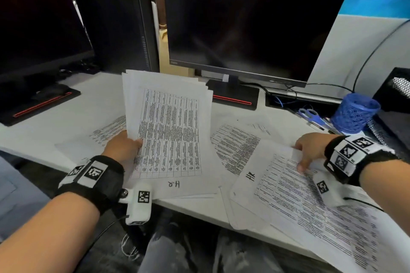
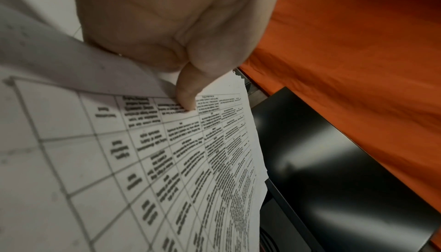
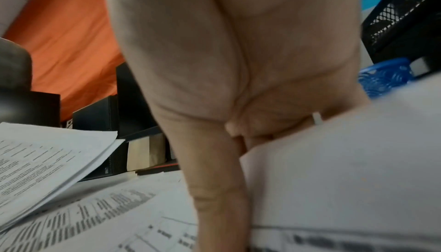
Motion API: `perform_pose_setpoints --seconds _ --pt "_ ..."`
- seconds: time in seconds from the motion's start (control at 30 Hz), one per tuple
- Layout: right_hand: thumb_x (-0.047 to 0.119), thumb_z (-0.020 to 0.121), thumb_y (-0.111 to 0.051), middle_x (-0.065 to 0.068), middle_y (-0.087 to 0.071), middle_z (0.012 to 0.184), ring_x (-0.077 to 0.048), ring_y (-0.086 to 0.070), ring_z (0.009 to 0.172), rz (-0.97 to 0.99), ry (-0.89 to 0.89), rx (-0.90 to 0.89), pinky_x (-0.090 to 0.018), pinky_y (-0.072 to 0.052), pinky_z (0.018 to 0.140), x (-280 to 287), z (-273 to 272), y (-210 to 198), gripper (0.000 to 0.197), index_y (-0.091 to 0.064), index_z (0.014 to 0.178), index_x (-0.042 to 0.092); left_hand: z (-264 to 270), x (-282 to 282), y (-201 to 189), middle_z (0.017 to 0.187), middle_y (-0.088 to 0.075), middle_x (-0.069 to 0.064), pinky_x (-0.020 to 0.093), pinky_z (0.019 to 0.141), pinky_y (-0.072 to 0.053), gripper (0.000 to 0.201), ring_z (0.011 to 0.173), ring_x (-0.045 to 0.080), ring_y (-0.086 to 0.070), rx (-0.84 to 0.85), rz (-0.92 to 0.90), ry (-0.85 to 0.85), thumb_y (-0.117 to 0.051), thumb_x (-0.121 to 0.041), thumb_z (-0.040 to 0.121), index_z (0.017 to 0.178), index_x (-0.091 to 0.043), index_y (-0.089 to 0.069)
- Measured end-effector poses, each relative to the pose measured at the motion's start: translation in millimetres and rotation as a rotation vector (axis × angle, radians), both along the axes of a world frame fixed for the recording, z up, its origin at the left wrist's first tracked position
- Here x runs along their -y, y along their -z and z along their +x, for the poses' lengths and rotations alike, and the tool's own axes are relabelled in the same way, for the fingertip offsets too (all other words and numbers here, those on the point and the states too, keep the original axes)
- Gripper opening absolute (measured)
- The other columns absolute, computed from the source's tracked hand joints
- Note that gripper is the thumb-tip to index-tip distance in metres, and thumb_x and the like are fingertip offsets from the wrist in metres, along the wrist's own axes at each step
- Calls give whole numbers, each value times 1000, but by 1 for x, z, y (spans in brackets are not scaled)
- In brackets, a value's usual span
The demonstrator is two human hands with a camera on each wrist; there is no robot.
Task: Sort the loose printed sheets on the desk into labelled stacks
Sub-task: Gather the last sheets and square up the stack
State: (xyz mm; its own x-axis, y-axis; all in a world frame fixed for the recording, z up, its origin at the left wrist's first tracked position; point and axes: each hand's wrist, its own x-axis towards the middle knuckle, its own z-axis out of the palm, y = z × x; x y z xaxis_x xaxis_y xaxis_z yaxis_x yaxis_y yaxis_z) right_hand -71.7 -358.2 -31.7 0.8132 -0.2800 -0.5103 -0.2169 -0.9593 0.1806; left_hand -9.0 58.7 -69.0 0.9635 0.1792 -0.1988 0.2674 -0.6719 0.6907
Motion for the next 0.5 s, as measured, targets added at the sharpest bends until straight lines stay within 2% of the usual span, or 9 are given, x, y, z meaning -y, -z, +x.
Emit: perform_pose_setpoints --seconds 0.07,0.1,0.17,0.2,0.23,0.3,0.37,0.43,0.5 --pt "43 79 -71 -2 -64 109 -17 -56 97 -25 -33 63 -22 -39 79 -1 4 -8 51 -65 118 12 0 0 -1 103 -63 10 28 54 -43 27 78 23 -59 -12 -8 -5 -46 -26 99 120 -11 -53" --pt "47 82 -67 -5 -62 118 -19 -55 105 -21 -33 112 -22 -38 82 -1 8 -13 56 -60 124 11 0 0 -1 107 -63 10 29 59 -46 29 82 24 -60 -11 -7 1 -47 -26 99 122 -10 -53" --pt "50 84 -63 -6 -51 138 -23 -48 125 43 18 220 -27 -37 97 -4 15 -22 69 -47 138 10 -1 0 -2 116 -63 10 38 80 -51 33 98 29 -60 -6 1 8 -48 -27 98 127 -12 -52" --pt "50 85 -63 -6 -46 143 -23 -44 131 84 42 267 -30 -34 104 -7 21 -24 73 -41 142 10 0 0 -1 119 -63 9 41 87 -50 34 101 30 -60 1 0 4 -49 -27 97 128 -13 -52" --pt "49 85 -63 -7 -45 145 -24 -42 132 121 58 314 -31 -33 107 -10 27 -24 74 -40 143 9 -1 0 0 118 -63 9 42 88 -50 34 100 30 -60 10 -5 3 -50 -26 97 128 -13 -52" --pt "45 84 -65 -8 -48 142 -25 -45 129 170 74 391 -32 -35 105 -17 38 -18 70 -43 140 9 -2 2 0 112 -64 10 35 72 -49 32 88 27 -60 23 -46 -7 -50 -24 96 126 -12 -53" --pt "41 79 -72 -7 -51 137 -24 -47 126 220 127 382 -33 -37 103 -23 47 -8 70 -46 137 11 -3 3 1 109 -64 8 29 60 -44 30 81 21 -59 29 -94 -21 -50 -22 96 125 -13 -54" --pt "39 71 -80 -6 -50 137 -25 -46 127 233 178 286 -35 -37 103 -29 55 1 81 -44 138 12 -5 5 2 105 -64 5 25 56 -41 26 77 16 -59 34 -133 -26 -49 -20 97 121 -12 -55" --pt "38 66 -84 -6 -56 131 -26 -51 122 193 205 210 -36 -41 100 -32 62 7 81 -49 134 10 -7 6 1 98 -64 2 22 52 -39 22 73 12 -58 44 -172 -39 -48 -18 98 118 -12 -55"
